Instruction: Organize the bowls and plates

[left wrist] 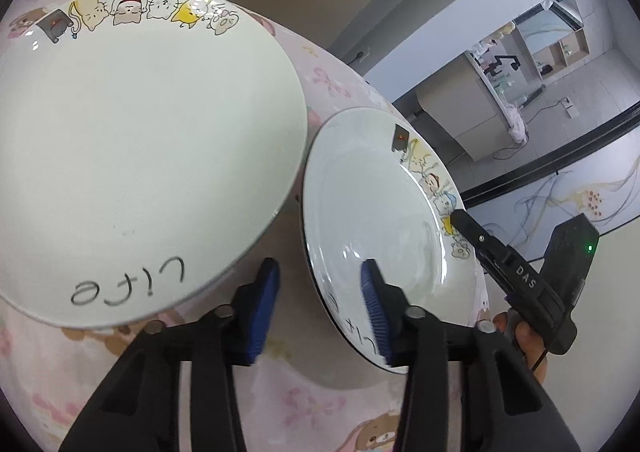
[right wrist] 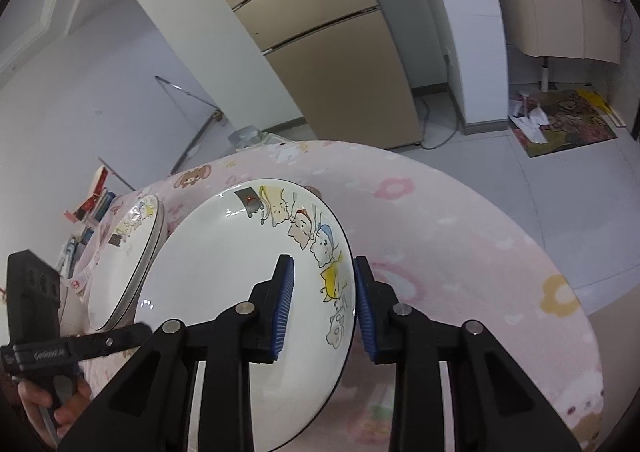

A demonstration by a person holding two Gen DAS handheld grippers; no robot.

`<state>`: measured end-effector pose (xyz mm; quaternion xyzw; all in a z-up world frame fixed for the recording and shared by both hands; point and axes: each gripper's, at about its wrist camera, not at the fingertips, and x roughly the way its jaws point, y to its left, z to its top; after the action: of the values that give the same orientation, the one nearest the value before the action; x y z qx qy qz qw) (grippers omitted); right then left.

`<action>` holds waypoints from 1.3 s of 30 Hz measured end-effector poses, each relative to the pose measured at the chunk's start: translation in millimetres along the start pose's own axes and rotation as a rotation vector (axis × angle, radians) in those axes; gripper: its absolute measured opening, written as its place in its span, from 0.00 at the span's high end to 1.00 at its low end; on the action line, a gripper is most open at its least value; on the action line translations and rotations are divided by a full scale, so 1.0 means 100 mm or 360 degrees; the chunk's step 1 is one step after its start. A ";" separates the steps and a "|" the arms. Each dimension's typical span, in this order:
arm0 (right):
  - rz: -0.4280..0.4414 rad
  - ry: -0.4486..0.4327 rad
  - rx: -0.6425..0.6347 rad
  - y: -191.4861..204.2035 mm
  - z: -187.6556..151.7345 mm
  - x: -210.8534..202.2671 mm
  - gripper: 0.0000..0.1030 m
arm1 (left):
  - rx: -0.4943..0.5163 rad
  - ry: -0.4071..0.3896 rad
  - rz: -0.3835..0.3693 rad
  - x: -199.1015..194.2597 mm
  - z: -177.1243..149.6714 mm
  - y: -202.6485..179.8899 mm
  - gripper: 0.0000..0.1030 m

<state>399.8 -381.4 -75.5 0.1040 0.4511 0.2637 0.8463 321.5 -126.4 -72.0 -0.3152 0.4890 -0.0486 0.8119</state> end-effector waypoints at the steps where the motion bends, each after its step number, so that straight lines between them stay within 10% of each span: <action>1: 0.0026 0.0015 0.0011 -0.02 -0.01 0.03 0.75 | 0.0005 -0.0013 -0.0012 0.02 0.01 0.01 0.63; 6: 0.0068 0.0026 0.0023 -0.10 -0.03 0.11 0.82 | 0.0004 -0.0039 -0.0010 0.08 0.02 0.02 0.87; 23: 0.0065 -0.0147 0.0094 0.01 -0.08 -0.23 0.89 | 0.0233 -0.0057 -0.0022 -0.16 0.07 -0.18 0.88; 39: 0.0053 -0.0417 -0.0101 1.00 0.00 -0.93 0.89 | 0.0392 -0.0330 -0.0152 -1.44 0.16 -0.10 0.88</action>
<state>322.2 -347.2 31.5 0.1181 0.3264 0.2759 0.8963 262.6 -70.8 48.8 -0.2396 0.3775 -0.1140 0.8872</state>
